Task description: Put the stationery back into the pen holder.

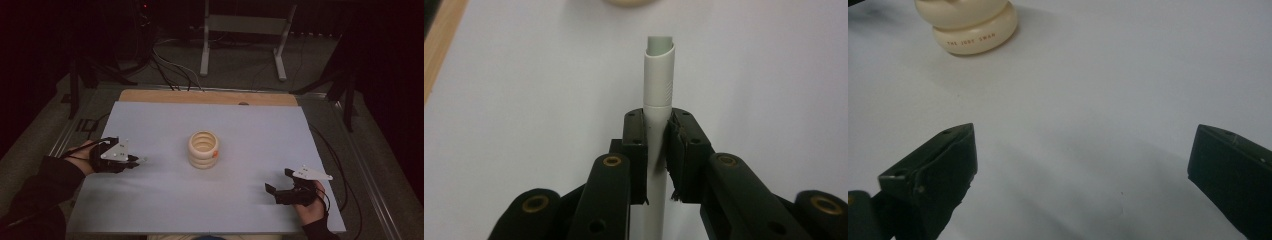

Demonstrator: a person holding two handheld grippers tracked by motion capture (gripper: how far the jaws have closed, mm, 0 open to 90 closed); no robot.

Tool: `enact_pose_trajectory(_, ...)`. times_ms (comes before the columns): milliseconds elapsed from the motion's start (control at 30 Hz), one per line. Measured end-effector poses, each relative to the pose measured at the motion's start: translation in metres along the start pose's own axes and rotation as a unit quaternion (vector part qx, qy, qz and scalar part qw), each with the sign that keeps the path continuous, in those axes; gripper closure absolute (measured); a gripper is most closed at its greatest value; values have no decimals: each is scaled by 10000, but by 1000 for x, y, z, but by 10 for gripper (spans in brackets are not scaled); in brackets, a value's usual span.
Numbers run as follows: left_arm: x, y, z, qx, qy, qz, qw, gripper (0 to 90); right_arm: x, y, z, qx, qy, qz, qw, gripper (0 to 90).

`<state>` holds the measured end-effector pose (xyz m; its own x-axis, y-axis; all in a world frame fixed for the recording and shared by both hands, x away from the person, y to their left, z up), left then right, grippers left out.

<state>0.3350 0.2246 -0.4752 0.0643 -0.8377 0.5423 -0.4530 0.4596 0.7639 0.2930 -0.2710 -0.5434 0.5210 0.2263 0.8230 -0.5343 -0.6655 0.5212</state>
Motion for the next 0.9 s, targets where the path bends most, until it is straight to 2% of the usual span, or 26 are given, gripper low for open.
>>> enact_pose_trajectory(133, 6, -1, -3, 16, 427, 376, 9984, 798, 0, 0, 0, 11, 1, 5, 10000, 0)
enact_pose_trajectory(233, 10, -3, -5, -5, 711, 563, 9959, 798, 0, 0, -1, 22, -1, 6, 10000, 0)
enact_pose_trajectory(300, 13, -4, -6, -19, 814, 686, 9943, 798, 0, 0, -1, 26, 0, 14, 10000, 0)
enact_pose_trajectory(433, 20, -5, -8, -104, 1100, 923, 9896, 798, 0, 0, -1, 44, 1, 24, 10000, 0)
enact_pose_trajectory(567, 28, -7, -10, -128, 1273, 1128, 9853, 797, 1, 0, -1, 52, 10, 28, 10000, 0)
enact_pose_trajectory(800, 40, -10, -13, -209, 1447, 1347, 9800, 797, 1, 0, -1, 67, 2, 36, 10000, 0)
enact_pose_trajectory(900, 45, -9, -16, -216, 1557, 1443, 9770, 797, 1, 0, -1, 79, 12, 48, 10000, 0)
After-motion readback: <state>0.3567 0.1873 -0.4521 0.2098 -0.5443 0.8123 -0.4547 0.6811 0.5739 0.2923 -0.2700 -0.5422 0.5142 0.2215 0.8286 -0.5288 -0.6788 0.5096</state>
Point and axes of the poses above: each handheld gripper's, and its own axes: y roughly backward along the jaws, x roughly out of its top, z roughly to its right, the point moved 6 cm from there along -y, roughly forward along the jaws, and after that the axes turned 9 degrees about x, right-handed, at the moved point
